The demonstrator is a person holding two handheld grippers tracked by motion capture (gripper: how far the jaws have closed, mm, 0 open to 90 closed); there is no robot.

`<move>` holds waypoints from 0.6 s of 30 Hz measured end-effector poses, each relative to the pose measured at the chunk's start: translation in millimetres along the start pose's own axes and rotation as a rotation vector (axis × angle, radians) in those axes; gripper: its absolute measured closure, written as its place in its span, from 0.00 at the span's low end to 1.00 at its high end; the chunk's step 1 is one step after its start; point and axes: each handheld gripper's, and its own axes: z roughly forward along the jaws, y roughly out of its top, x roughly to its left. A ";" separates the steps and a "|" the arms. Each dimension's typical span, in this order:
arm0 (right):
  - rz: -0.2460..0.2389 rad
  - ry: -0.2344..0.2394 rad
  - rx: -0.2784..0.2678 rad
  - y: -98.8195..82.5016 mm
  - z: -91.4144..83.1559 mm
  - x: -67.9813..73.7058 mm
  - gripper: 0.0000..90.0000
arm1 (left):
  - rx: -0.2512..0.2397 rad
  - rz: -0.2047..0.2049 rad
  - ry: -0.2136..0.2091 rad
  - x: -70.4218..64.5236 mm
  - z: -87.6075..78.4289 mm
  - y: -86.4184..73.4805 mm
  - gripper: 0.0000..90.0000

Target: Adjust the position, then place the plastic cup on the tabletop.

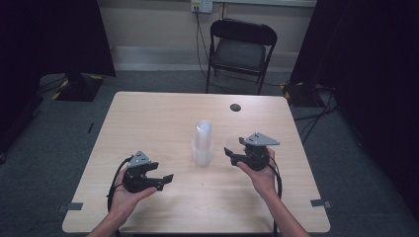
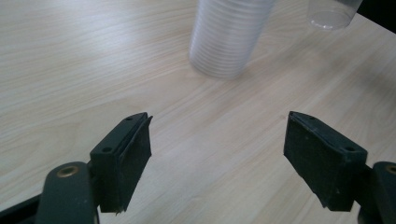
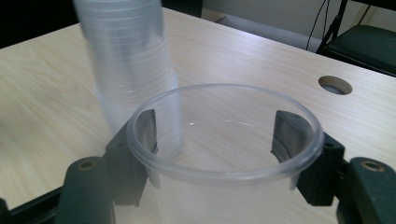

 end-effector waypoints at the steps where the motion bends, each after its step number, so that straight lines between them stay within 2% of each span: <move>1: 0.006 -0.003 -0.003 0.3 1.6 -2.6 0.34 | 0.000 -0.006 -0.002 1.6 -0.2 -0.8 0.26; 4: 0.027 -0.015 -0.010 1.4 6.4 -10.7 0.34 | -0.001 -0.005 0.002 5.6 -0.9 -3.1 0.26; 9: 0.052 -0.028 -0.019 5.0 14.6 -19.2 0.34 | -0.012 -0.031 0.007 9.6 -3.1 -7.0 0.26; 13: 0.065 -0.041 -0.031 7.7 21.9 -24.7 0.34 | 0.002 -0.021 0.011 13.1 1.0 -7.3 0.26; 16: 0.094 -0.042 -0.035 6.0 26.2 -29.5 0.33 | 0.013 -0.037 0.017 12.5 1.5 -7.5 0.22; 18: 0.109 -0.050 -0.018 3.8 29.9 -35.5 0.33 | 0.015 -0.034 0.015 12.5 1.7 -7.8 0.22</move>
